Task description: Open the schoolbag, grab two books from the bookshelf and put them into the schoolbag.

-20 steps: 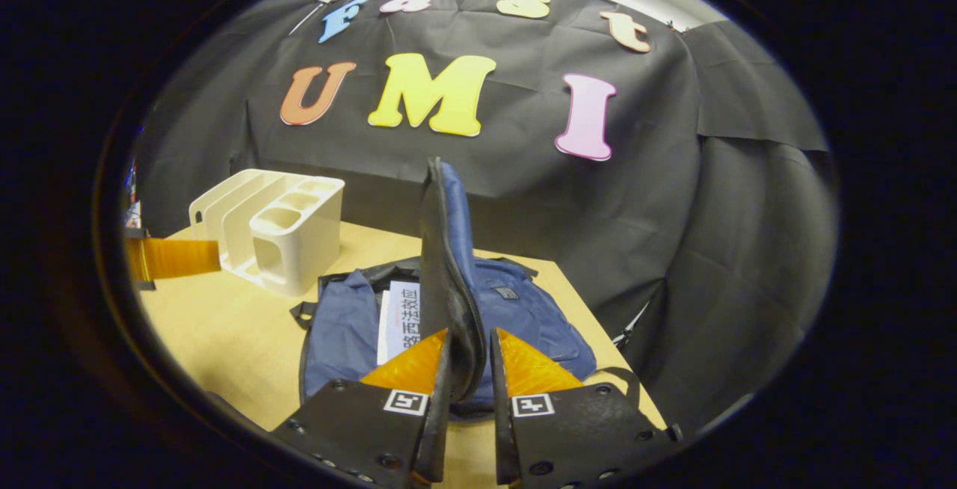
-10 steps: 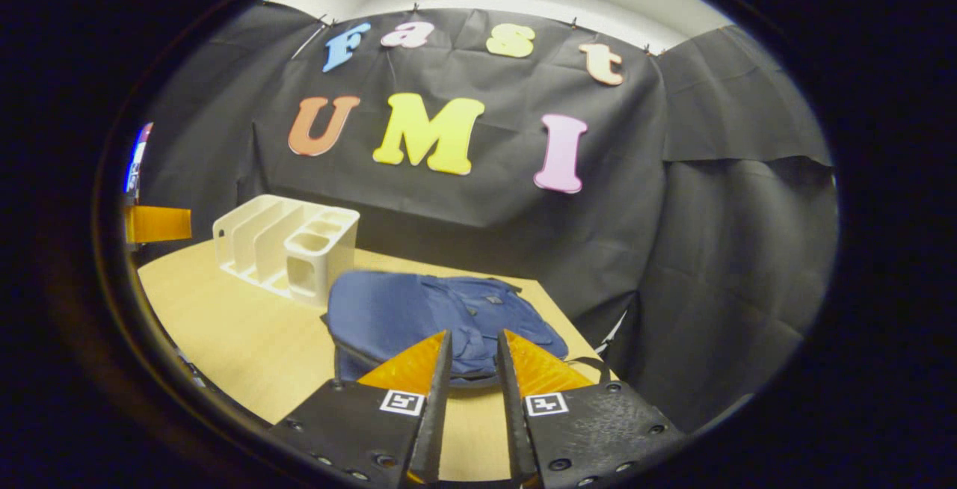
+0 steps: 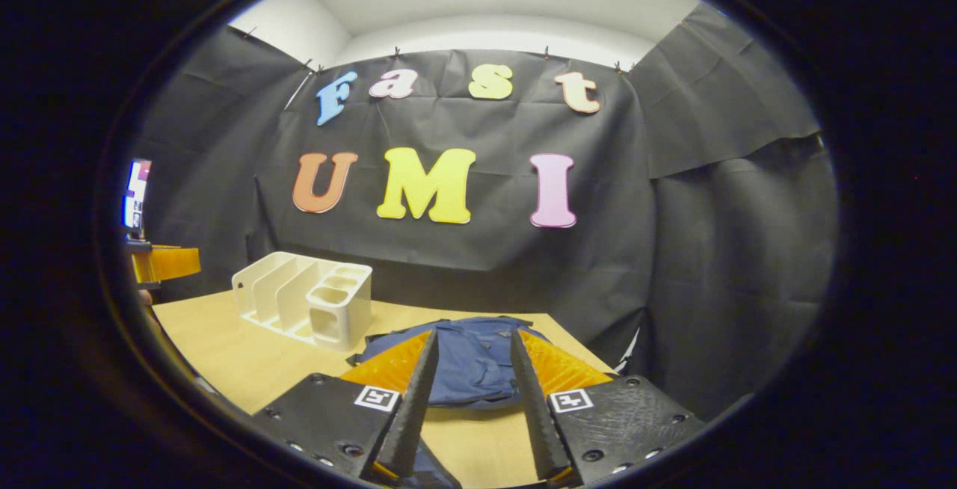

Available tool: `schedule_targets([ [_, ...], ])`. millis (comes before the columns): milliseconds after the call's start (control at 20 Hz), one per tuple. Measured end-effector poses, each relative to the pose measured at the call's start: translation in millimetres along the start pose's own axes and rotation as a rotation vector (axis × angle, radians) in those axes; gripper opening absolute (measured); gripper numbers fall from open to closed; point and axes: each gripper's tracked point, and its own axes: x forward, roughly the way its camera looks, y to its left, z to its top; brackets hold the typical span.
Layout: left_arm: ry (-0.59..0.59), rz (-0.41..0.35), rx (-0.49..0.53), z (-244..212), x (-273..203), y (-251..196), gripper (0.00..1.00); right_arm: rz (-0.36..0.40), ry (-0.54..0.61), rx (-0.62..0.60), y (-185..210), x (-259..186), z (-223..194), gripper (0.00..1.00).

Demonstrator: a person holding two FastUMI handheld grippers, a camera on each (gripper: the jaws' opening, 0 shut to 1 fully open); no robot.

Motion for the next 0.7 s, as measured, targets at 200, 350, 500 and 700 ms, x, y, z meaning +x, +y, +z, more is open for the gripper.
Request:
schedule_targets([
  [200,-0.041,0.084,0.059,10.4,-3.7,22.5,0.91,-0.031,-0.044,-0.041,-10.4,-8.5,6.5,0.61],
  [350,-0.059,0.066,0.066,13.3,-12.0,19.9,0.90,-0.057,-0.052,-0.048,-10.7,-10.8,11.6,0.76],
  [500,-0.084,0.066,0.057,16.6,-15.8,25.2,0.90,-0.055,-0.057,-0.045,-5.8,-16.7,16.7,0.84],
  [700,-0.077,0.062,0.057,13.0,-14.2,25.7,0.90,-0.055,-0.052,-0.060,-1.5,-19.9,15.7,0.98],
])
